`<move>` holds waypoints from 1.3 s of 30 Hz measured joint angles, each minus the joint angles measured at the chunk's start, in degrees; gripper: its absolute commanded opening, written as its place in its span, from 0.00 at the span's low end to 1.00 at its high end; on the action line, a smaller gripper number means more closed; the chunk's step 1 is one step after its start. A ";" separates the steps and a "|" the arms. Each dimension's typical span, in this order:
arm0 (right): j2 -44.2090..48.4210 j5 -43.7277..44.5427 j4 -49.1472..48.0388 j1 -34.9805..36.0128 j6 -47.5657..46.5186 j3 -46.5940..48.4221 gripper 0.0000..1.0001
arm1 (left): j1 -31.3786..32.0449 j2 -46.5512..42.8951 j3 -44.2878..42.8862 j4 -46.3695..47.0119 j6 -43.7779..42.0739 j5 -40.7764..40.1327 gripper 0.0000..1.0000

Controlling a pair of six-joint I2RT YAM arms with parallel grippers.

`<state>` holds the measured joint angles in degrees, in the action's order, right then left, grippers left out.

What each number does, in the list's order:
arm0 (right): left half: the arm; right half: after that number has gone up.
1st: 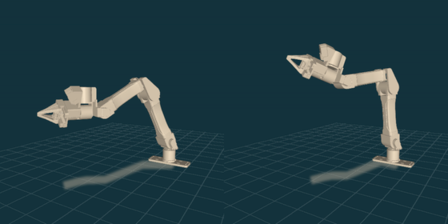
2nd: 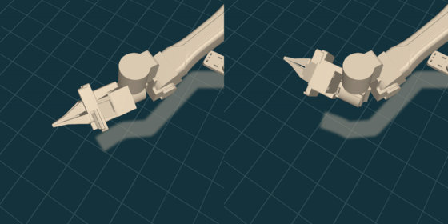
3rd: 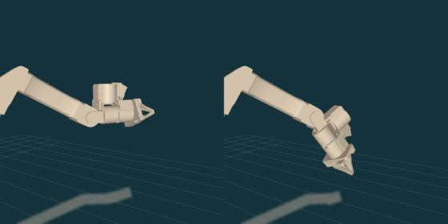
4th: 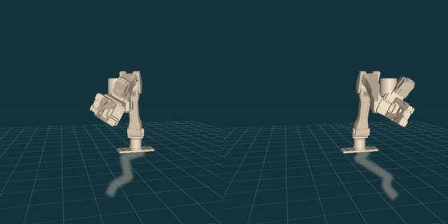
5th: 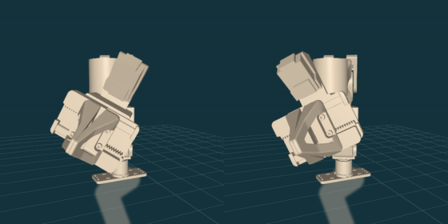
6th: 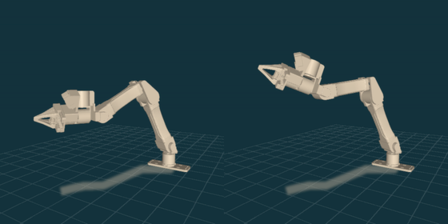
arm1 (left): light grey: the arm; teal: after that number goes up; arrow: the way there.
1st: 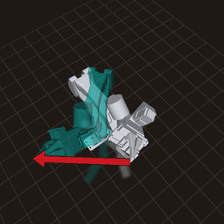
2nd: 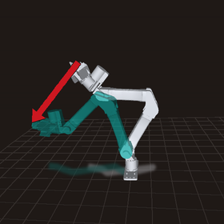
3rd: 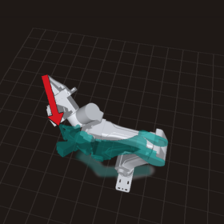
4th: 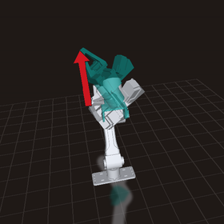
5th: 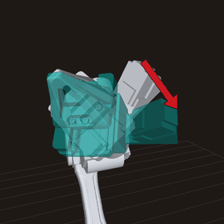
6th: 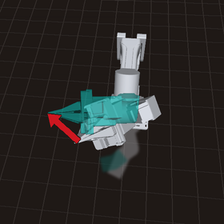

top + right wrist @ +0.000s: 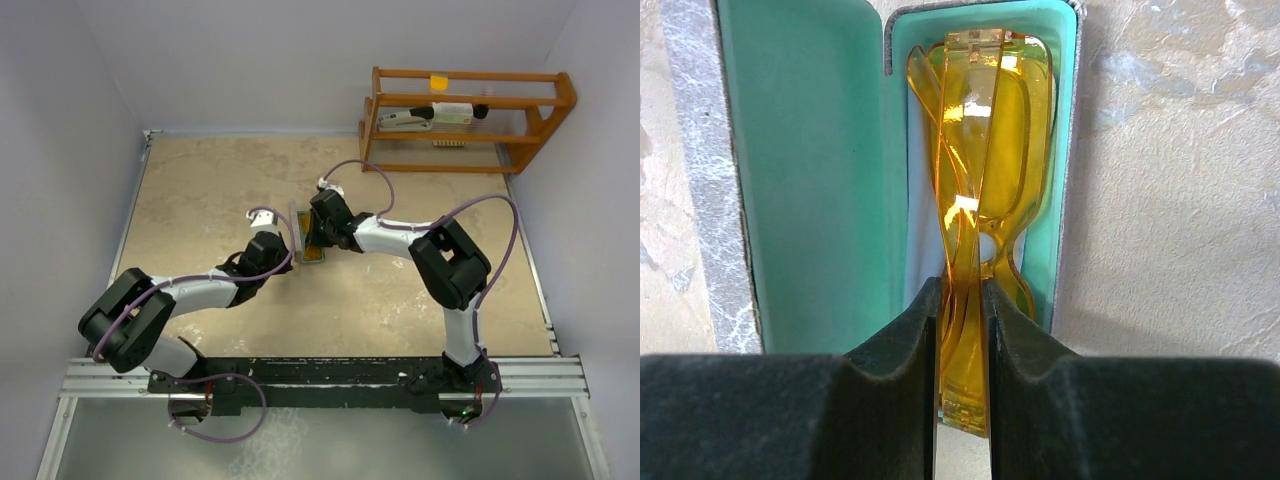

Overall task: Organize the sunglasses
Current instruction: Place the sunglasses in the sunglasses case.

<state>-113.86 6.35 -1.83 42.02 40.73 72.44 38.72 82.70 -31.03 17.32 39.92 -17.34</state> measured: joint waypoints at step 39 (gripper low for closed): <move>2.23 0.22 2.25 0.04 -2.03 -0.02 0.28 | 0.00 -0.02 0.00 -0.07 0.00 -0.28 0.08</move>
<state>-111.63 6.57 0.43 42.06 38.70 72.42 38.72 82.67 -31.03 17.26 39.92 -17.63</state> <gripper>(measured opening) 0.291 0.083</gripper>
